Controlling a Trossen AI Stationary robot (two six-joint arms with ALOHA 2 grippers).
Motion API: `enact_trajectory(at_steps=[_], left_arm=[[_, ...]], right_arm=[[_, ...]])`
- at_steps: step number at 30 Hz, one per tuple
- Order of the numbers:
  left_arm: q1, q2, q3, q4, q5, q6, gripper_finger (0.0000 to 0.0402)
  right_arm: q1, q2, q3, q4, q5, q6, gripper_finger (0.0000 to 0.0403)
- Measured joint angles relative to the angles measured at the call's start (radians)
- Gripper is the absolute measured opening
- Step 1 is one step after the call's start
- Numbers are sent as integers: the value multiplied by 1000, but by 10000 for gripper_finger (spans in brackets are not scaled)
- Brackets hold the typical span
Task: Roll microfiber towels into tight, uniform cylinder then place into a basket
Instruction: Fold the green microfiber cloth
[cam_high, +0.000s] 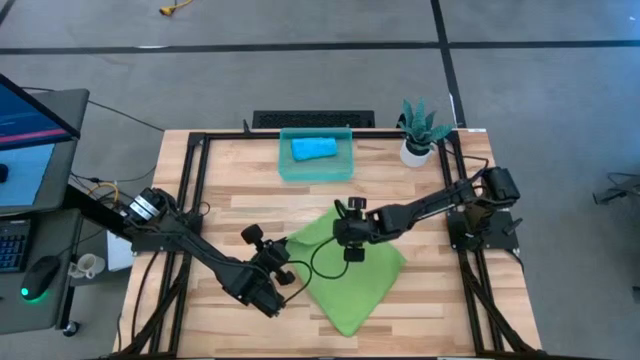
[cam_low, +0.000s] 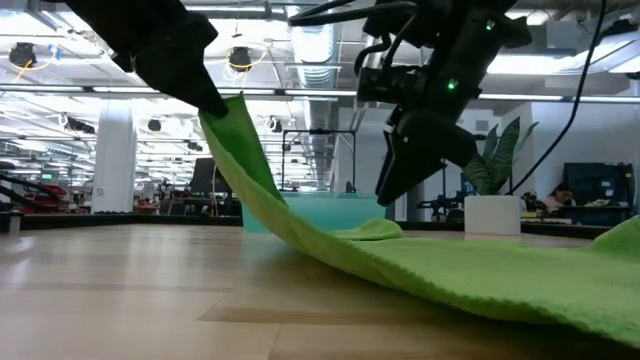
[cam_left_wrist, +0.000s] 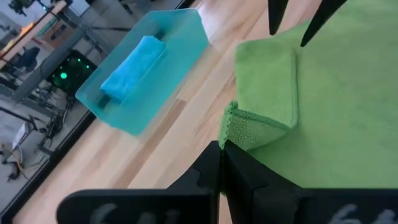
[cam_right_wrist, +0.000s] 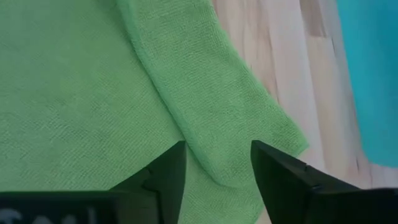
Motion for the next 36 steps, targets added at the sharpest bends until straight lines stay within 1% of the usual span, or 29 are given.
enact_trajectory(at_steps=[4, 10, 13, 15, 29, 36], left_arm=[[-5, 0, 4, -3, -12, -25, 0], [-4, 0, 7, -7, -23, -55, 0], [-8, 0, 7, -9, -59, -83, 0], [-13, 0, 7, -15, -81, -92, 0], [-40, 0, 7, -40, -222, -212, 0], [-73, 1, 7, -41, -328, -248, 0]], right_arm=[[-10, 0, 0, -7, -6, 0, 216], [0, 0, 0, 2, -18, -34, 219], [6, 12, 0, 30, -32, -63, 219], [6, 15, -2, 16, -32, -83, 217], [4, 14, -13, 48, -27, -97, 188], [3, 14, -13, 65, -27, -113, 181]])
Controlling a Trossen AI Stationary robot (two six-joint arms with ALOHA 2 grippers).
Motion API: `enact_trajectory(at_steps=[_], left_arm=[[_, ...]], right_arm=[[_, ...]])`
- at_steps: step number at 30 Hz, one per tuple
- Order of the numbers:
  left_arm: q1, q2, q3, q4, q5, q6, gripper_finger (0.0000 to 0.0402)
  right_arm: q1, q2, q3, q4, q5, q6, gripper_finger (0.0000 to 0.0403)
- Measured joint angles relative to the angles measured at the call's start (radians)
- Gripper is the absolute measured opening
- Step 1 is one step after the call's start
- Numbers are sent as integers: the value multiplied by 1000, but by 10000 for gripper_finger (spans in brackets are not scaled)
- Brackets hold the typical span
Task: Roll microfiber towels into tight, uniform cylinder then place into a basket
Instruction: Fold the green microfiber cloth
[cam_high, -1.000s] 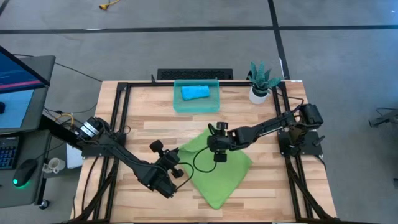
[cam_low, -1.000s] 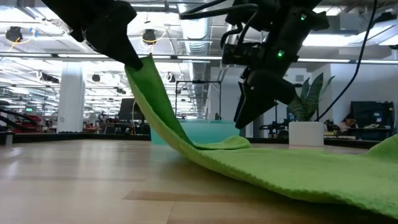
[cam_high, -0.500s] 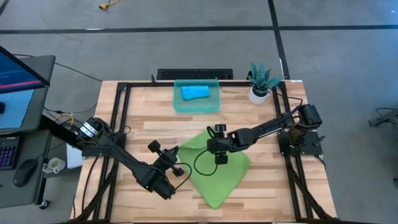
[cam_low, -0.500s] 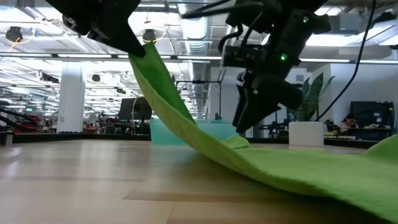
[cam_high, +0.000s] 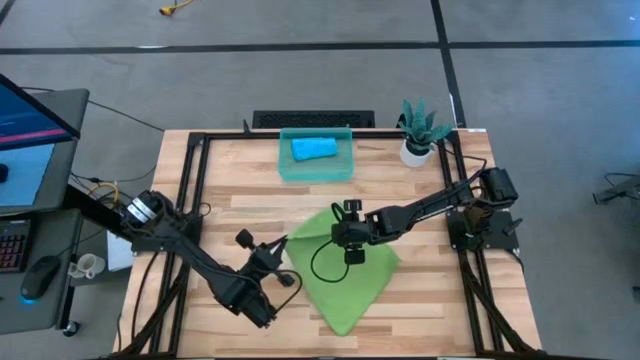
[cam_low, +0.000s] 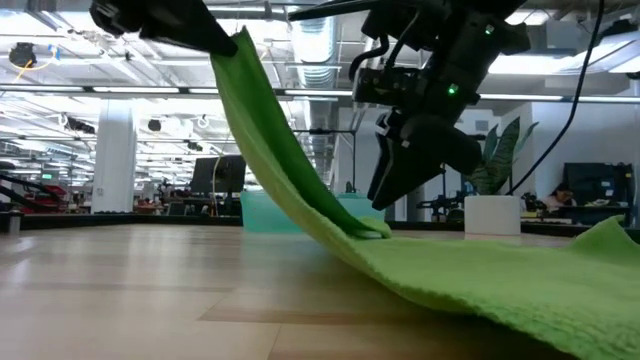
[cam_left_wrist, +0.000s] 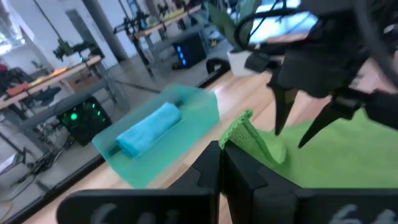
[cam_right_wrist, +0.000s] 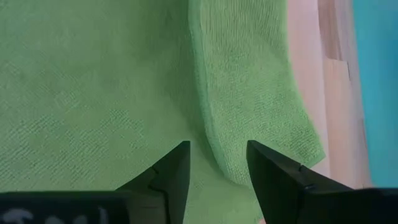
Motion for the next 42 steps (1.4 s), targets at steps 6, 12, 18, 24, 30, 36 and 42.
enact_trajectory(at_steps=[6, 12, 18, 24, 30, 36, 42], left_arm=[[-11, 0, 0, -1, -30, -1, 0], [-11, 0, 0, -1, -30, -1, 0], [-11, 0, 0, -9, -33, -1, 0], [-11, 0, 0, -11, -31, -1, 0], [-11, 1, 0, -18, -29, -1, 0], [-11, 0, 0, -21, -25, 3, 0], [-11, 1, 0, -28, -7, 4, 0]], right_arm=[[-1, 0, 0, 4, 0, 0, 180], [-1, 31, -3, 29, 0, -25, 178], [-7, 80, 3, 101, 9, -46, 173], [-25, 104, 3, 120, 24, -45, 169], [-38, 140, 3, 123, 49, -18, 168], [-46, 138, 2, 113, 78, 7, 151], [-43, 135, 0, 99, 84, 8, 116]])
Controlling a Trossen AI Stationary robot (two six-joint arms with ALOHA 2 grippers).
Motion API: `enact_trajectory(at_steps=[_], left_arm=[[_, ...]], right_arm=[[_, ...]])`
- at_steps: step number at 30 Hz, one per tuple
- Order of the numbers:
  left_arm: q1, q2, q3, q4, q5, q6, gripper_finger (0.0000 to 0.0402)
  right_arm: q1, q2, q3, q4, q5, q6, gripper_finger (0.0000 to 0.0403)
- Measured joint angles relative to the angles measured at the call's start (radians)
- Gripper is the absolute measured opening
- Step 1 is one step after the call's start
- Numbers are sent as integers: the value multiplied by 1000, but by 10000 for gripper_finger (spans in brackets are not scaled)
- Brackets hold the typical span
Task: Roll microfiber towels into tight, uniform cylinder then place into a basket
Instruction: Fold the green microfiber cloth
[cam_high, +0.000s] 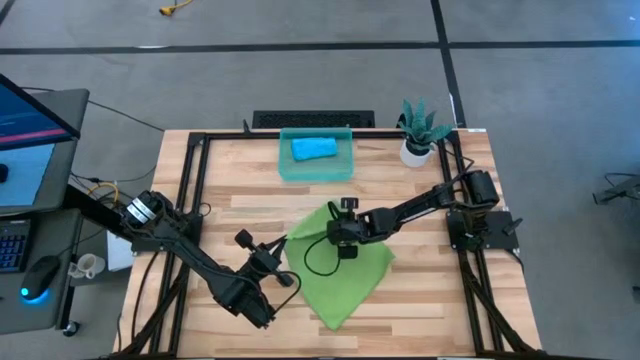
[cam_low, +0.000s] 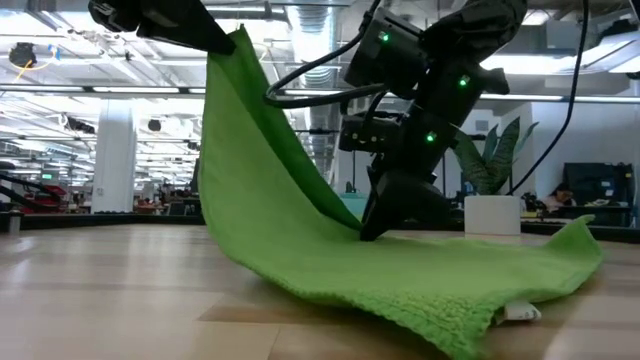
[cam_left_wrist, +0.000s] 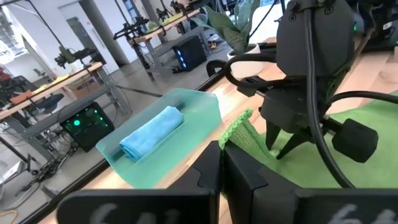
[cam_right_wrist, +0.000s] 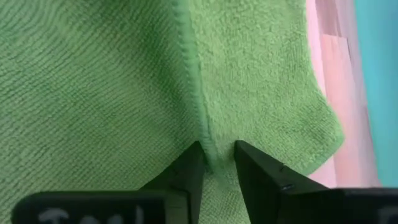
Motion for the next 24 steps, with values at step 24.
enact_trajectory(at_steps=[24], left_arm=[[0, 0, 0, 0, 2, 25, 0]], right_arm=[[1, -3, 48, -38, -35, 42, 103]])
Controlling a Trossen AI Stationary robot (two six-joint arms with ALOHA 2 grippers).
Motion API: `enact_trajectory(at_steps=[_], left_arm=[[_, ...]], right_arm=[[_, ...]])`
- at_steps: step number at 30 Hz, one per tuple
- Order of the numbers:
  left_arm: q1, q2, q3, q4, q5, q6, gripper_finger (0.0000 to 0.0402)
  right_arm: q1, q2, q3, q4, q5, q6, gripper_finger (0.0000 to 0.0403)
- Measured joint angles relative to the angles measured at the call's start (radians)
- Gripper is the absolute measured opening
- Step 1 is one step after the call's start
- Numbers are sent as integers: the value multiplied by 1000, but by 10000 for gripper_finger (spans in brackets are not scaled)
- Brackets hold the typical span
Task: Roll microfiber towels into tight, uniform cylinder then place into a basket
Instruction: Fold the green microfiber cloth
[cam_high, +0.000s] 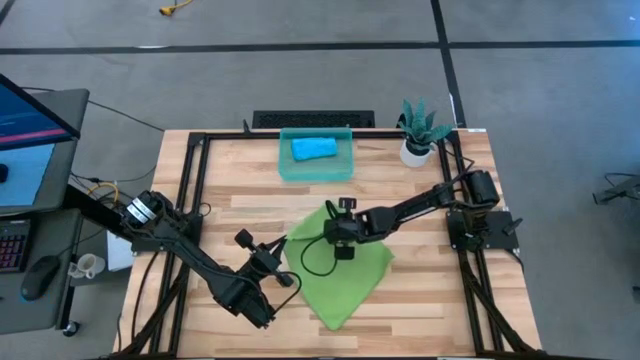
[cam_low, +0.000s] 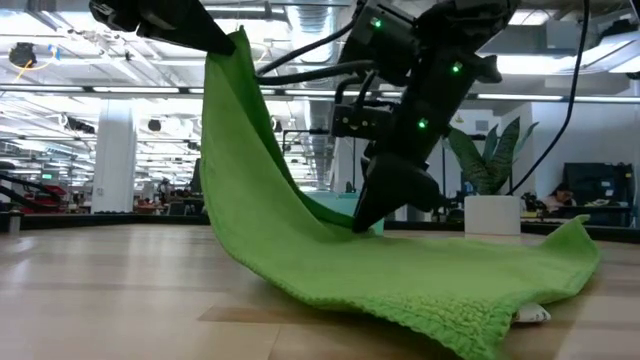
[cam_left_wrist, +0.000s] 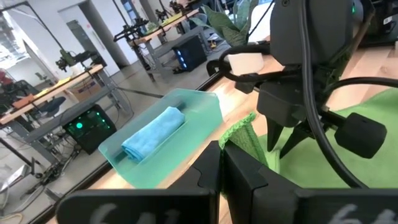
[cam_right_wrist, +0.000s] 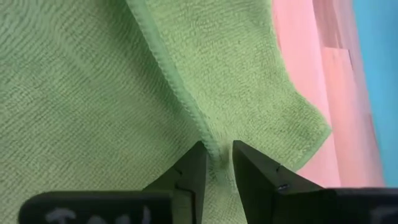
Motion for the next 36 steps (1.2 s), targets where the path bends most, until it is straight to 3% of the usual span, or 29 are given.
enact_trajectory(at_steps=[11, 20, 24, 30, 36], left_arm=[[0, 0, 0, 0, 21, 0, 0], [1, 0, 0, 0, 43, 57, 0], [1, 0, 0, -19, 96, 111, 0], [0, -51, 60, -191, 157, 105, 0], [0, -132, 118, -265, 244, 267, 0]], right_arm=[[-1, 0, 11, -18, 0, 38, 92], [-3, 0, 11, -52, 7, 38, 12], [-3, 0, 11, -70, 49, 33, 14], [16, 0, 121, -293, 68, 103, 5], [102, 0, 263, -487, 211, 164, 8]])
